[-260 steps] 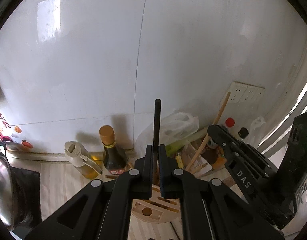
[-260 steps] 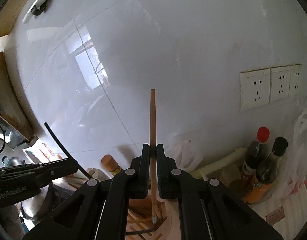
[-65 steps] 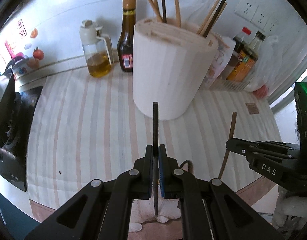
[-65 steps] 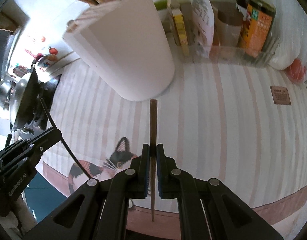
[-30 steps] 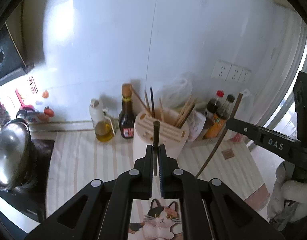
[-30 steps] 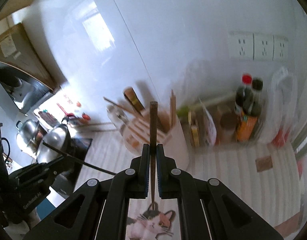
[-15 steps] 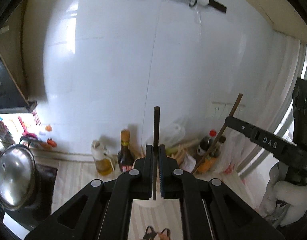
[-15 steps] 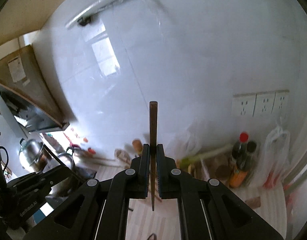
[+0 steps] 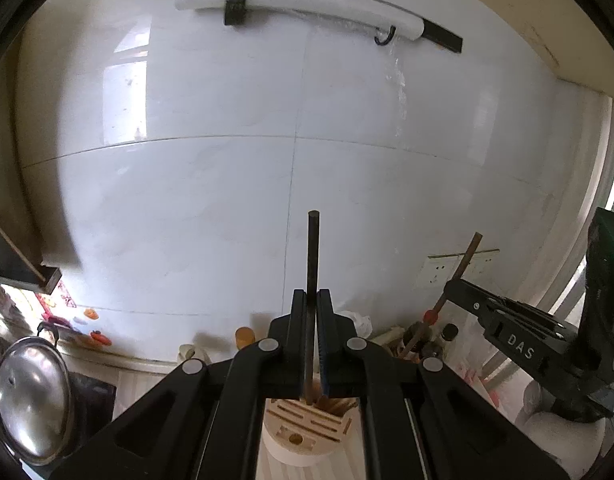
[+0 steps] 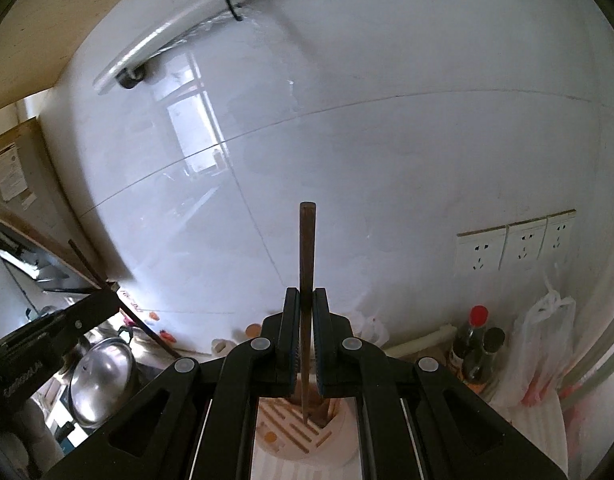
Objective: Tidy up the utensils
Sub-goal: 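Lower both dark chopsticks into the holder and open both tools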
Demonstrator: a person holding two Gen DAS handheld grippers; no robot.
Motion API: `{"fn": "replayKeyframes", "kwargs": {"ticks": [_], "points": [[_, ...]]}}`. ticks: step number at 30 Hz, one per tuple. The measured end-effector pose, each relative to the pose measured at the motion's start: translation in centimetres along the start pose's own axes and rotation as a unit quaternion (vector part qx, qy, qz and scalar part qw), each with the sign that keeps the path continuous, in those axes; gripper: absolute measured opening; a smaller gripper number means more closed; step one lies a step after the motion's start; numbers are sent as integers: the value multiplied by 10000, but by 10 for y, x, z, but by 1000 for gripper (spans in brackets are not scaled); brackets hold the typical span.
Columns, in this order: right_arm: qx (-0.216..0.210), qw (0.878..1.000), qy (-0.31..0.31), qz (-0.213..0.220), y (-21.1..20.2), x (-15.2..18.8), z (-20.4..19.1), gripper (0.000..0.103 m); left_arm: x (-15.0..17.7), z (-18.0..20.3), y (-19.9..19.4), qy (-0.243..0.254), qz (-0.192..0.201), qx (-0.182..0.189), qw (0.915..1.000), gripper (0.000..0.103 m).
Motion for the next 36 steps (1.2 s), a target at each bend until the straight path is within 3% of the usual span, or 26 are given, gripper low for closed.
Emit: {"fn": "replayKeyframes", "kwargs": {"ticks": [19,36], "points": [[26,9985,2,-552,65,44,16,6,35,-12,83,-40,-712,122,9974,2],[70,9986,-124,-516,66,49,9,6,61,-9,110,13,-1138,151,9934,2]]}}
Point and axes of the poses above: each gripper's, at about its wrist camera, not at the fingertips, and y roughly the way its jaws point, z to its right, x to its underside, the point moved 7 cm from there along y, roughly the way its jaws point
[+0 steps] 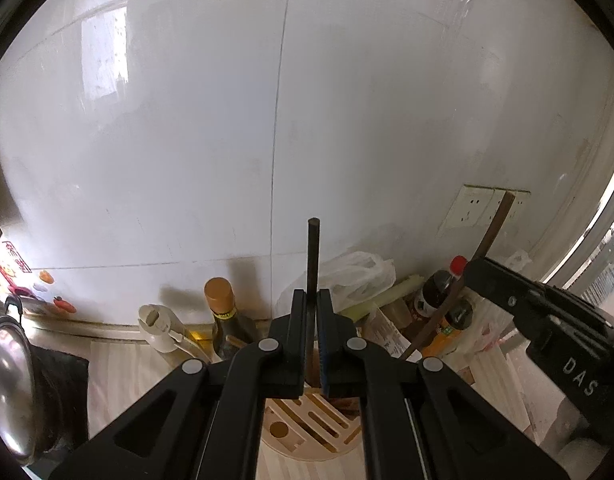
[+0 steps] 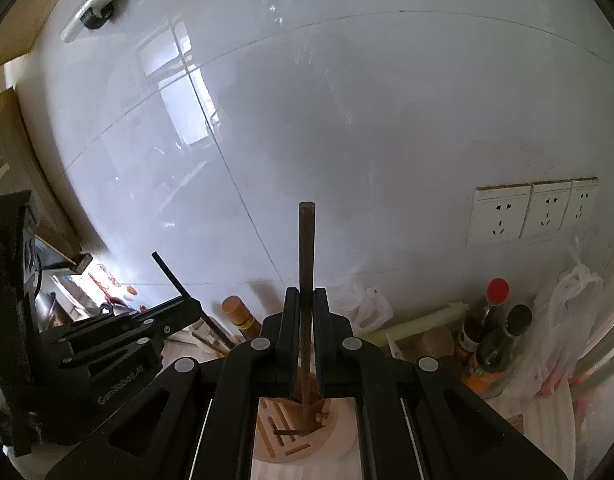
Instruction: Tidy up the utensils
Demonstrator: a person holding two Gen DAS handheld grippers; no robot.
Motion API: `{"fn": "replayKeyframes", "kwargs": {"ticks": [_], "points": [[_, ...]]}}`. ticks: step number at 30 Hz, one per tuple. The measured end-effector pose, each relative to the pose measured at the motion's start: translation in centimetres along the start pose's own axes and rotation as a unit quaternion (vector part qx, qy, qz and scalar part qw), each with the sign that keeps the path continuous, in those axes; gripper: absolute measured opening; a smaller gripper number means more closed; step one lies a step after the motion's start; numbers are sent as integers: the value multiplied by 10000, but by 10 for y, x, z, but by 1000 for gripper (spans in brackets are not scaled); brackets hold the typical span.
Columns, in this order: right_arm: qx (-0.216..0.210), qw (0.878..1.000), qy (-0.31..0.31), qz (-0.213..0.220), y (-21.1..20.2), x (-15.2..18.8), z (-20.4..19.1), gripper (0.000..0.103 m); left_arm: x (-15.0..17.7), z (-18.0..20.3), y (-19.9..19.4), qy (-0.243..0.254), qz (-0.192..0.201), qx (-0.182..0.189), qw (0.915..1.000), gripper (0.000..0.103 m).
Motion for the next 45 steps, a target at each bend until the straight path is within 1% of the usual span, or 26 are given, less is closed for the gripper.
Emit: {"fn": "replayKeyframes", "kwargs": {"ticks": [7,11,14,15,17,18,19,20,21,22,24,25,26,27,29,30,32,34,38,41,45], "points": [[-114,9995,-22,-287,10,20,-4,6,11,2,7,-29,-195,114,9997,3],[-154,9989,-89,-425,11,27,-8,7,12,4,3,-94,-212,209,9995,3],[-180,9978,-141,-622,15,36,-10,7,11,2,-5,-220,-173,213,9994,5],[-194,9972,-148,-710,16,40,-10,7,10,2,-8,-270,-165,233,9992,8],[-230,9955,-101,-910,20,48,-9,8,8,-3,-16,-375,-127,98,9992,10],[-267,9945,-76,-1009,22,52,-9,14,8,-6,-20,-419,-105,14,9991,19],[-268,9939,-51,-1065,22,56,-8,21,8,-9,-23,-468,-89,-61,9988,39],[-271,9936,-43,-1095,21,59,-9,41,8,-12,-28,-514,-45,-129,9986,54],[-309,9937,-17,-1080,18,61,-9,58,8,-16,-35,-559,67,-252,9981,78],[-344,9939,9,-1050,16,63,-8,63,9,-20,-43,-579,184,-379,9974,87],[-300,9944,-13,-1011,7,67,-6,65,13,-25,-52,-577,286,-571,9963,88],[-215,9948,-52,-992,3,70,-5,68,19,-28,-56,-558,282,-717,9955,93],[-78,9951,-110,-979,0,74,-2,76,23,-30,-59,-558,292,-817,9947,98],[43,9952,-155,-963,-4,78,0,89,29,-31,-63,-545,340,-936,9935,103],[356,9948,-281,-912,-10,86,6,102,45,-33,-70,-505,439,-1164,9909,103],[589,9937,-401,-865,-13,93,10,103,54,-34,-72,-502,450,-1300,9892,103],[881,9912,-541,-822,-18,104,16,103,77,-34,-76,-469,463,-1610,9848,103],[1109,9891,-674,-701,-24,113,20,103,94,-31,-78,-447,492,-1738,9825,103],[1265,9873,-821,-496,-38,124,22,103,127,-23,-82,-573,355,-1748,9823,103],[1300,9871,-886,-313,-56,128,23,103,140,-17,-88,-636,340,-1732,9822,103],[1308,9876,-860,-131,-88,132,22,103,153,-6,-107,-656,396,-1654,9832,103]]}}
Point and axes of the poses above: each gripper's, at about its wrist camera, not at the fingertips, and y roughly the way its jaws point, z to its right, x to its underside, the point moved 7 cm from there along y, roughly the way its jaws point
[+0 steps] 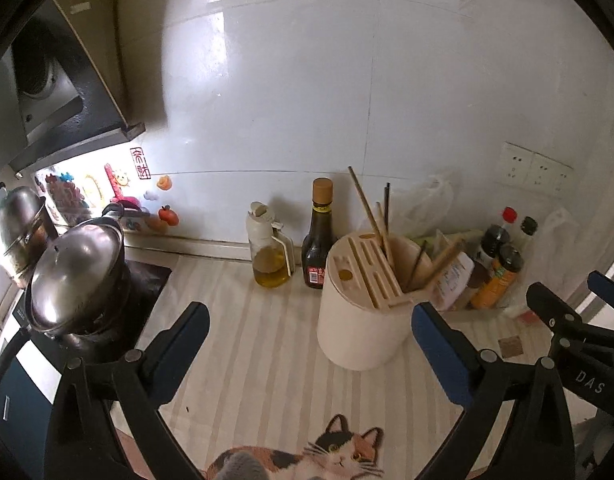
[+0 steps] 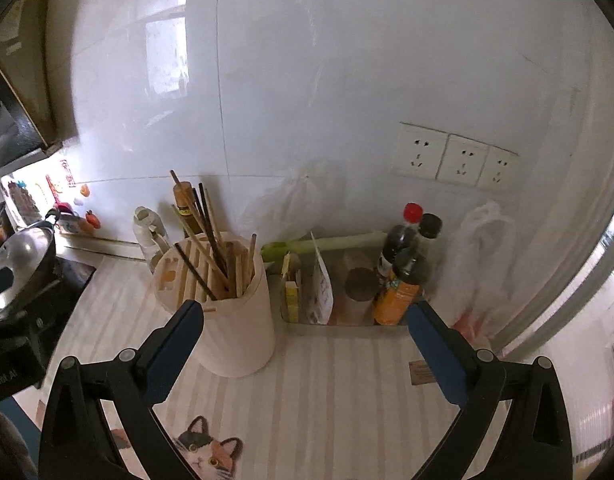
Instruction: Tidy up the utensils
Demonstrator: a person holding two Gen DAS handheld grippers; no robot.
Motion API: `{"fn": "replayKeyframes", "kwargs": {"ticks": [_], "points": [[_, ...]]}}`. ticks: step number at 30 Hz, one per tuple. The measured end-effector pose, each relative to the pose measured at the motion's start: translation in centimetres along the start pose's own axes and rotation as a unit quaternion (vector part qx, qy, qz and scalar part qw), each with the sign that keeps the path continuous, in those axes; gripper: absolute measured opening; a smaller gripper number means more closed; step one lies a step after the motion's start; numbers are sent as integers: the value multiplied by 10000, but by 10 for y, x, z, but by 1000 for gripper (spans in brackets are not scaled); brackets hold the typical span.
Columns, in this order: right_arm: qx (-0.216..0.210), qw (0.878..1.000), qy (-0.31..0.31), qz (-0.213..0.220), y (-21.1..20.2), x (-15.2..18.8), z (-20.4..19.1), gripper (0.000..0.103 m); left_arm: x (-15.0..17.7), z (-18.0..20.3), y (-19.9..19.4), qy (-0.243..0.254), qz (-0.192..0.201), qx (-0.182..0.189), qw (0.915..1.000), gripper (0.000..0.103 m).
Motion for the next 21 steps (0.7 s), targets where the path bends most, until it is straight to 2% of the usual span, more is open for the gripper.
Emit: {"fn": "replayKeyframes", "kwargs": {"ticks": [13,21], "points": [[180,9981,296,515,-131,42,4,103,28,-13,-110,187,433,393,9981,103],[433,9951,387,798,-224,70,-3,103,52,-32,-173,258,581,422,9971,103]]}}
Point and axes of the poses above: each gripper's, at about its wrist camera, not at the fingertips, and y roughly the way its jaws point, z to its right, x to its underside, the point moved 7 cm from there along y, roughly the way its jaws point
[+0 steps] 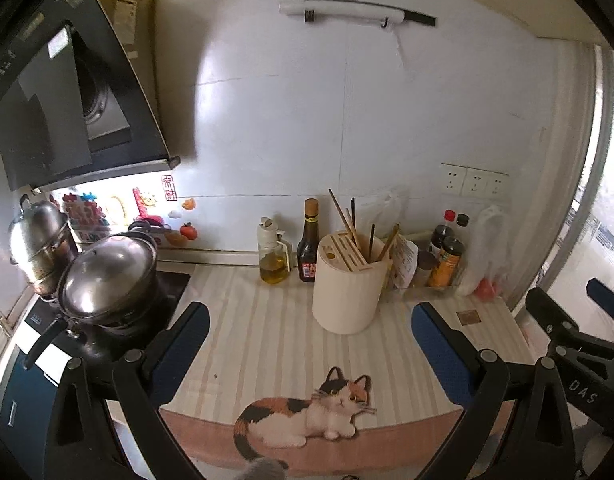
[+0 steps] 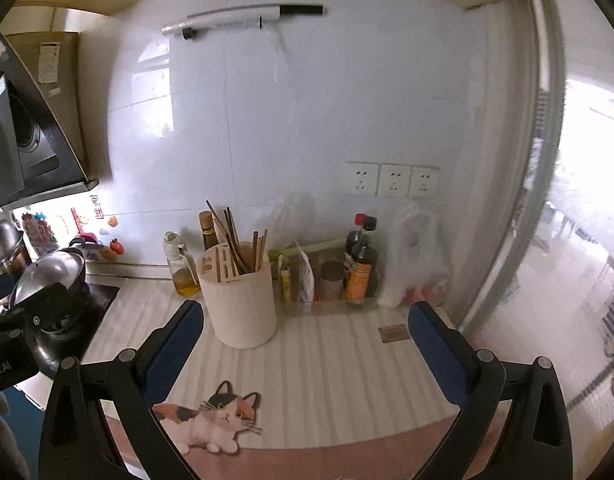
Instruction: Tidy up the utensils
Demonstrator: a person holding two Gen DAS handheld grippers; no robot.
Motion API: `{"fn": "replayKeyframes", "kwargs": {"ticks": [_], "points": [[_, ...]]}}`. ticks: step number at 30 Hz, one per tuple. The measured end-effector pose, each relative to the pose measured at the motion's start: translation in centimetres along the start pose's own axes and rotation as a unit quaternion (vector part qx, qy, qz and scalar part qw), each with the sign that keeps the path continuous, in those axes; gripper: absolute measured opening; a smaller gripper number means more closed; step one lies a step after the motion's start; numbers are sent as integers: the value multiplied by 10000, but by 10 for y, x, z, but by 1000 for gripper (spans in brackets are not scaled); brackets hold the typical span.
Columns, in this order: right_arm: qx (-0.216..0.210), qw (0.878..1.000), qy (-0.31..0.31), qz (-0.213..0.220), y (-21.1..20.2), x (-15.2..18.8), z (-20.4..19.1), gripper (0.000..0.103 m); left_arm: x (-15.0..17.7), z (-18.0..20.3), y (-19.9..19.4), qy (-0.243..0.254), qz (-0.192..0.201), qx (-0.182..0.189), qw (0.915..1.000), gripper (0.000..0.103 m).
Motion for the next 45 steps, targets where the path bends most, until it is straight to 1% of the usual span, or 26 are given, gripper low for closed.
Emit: {"fn": "replayKeyframes", "kwargs": {"ticks": [3,5,8,11,15,22,27,36,45], "points": [[41,10000,3,42,-27,2,1,103,6,-1,-18,11,22,-46,10000,103],[15,10000,19,70,-40,3,3,103,11,-2,-27,4,-28,-107,9999,103],[-72,9999,-3,148,-58,4,3,103,14,-3,-40,-59,6,-214,9998,103],[-242,9996,-12,119,-64,6,3,103,18,-1,-50,-99,32,-281,9996,103],[-308,9995,-29,108,-70,3,8,103,19,4,-54,-130,-2,-330,9994,103],[-265,9995,-153,66,-63,-15,12,103,12,5,-48,-177,-82,-390,9990,103],[-308,9993,-232,-2,-52,-25,8,103,8,4,-38,-201,-251,-433,9985,103],[-368,9989,-234,-146,-33,-30,2,103,2,0,-29,-208,-259,-467,9984,103],[-403,9986,-251,-216,-25,-30,-2,103,0,-4,-24,-233,-302,-458,9982,103]]}}
Point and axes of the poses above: each gripper's, at about its wrist camera, not at the fingertips, and y roughly the way its jaws point, z to its right, x to its underside, the point moved 7 cm from there along y, roughly the way its jaws point
